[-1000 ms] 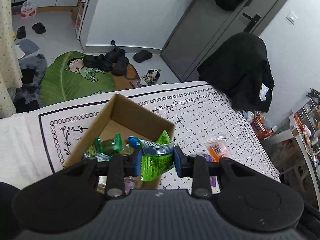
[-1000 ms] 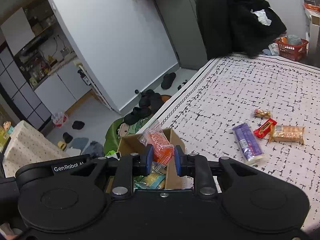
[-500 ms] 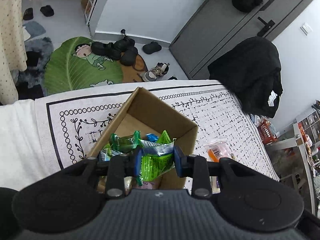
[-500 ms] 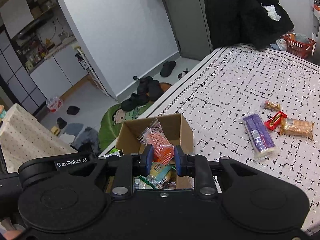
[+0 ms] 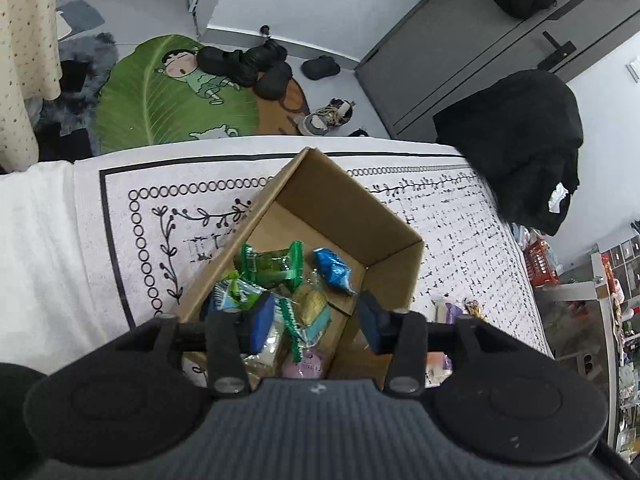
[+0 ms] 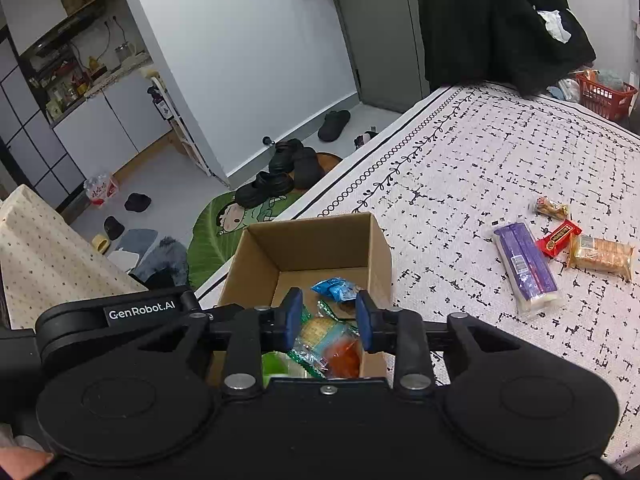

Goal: Organize snacks
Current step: 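Carry both packs over the cardboard box and open both tools, then withdraw both tools from the box toward the remaining snacks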

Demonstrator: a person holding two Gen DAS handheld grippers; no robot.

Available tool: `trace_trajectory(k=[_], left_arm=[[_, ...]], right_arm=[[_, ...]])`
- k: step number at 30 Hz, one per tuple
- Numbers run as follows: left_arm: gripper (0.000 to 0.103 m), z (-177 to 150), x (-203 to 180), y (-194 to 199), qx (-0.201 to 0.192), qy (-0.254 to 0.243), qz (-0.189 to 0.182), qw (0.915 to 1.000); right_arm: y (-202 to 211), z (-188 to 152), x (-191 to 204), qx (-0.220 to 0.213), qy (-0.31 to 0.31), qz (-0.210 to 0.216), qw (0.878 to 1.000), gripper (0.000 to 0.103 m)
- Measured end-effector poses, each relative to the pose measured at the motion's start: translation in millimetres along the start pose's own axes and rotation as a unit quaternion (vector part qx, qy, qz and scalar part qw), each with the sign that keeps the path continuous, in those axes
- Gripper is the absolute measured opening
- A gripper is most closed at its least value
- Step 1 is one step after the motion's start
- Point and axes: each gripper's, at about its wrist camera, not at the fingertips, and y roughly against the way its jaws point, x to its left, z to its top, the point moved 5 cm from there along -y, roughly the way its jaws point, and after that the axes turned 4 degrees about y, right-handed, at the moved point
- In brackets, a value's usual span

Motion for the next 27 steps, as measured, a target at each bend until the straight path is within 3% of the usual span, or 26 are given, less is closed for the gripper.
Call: trace_trajectory(k=[2, 10, 16, 20, 27], left_arm=[[0.058, 1, 1, 1, -0.002, 0.002, 0.007, 1.0], [0.07, 0, -3, 12, -0.01, -0.014, 0.02, 0.9996], [0.074, -2, -12, 23, -0.019, -0.026, 0.033, 0.9989], [0.081, -6, -20, 30, -0.027, -0.035, 0.042, 0.9981], [0.083, -21, -42, 37, -0.033, -0.072, 0.055, 0.9953]], right_arm=[[2, 0, -2, -0.001, -0.004, -0.002, 1.0, 0.035], [16, 1, -13, -0.016, -0.006, -0.012, 1.0, 0.046], [30, 1, -33, -0.027, -0.011, -0.018, 0.999, 0.054], [41, 3, -45, -0.037, -0.016, -0.019, 0.999, 0.063], [59, 5, -66, -0.058, -0.021, -0.022, 0.998, 0.08]])
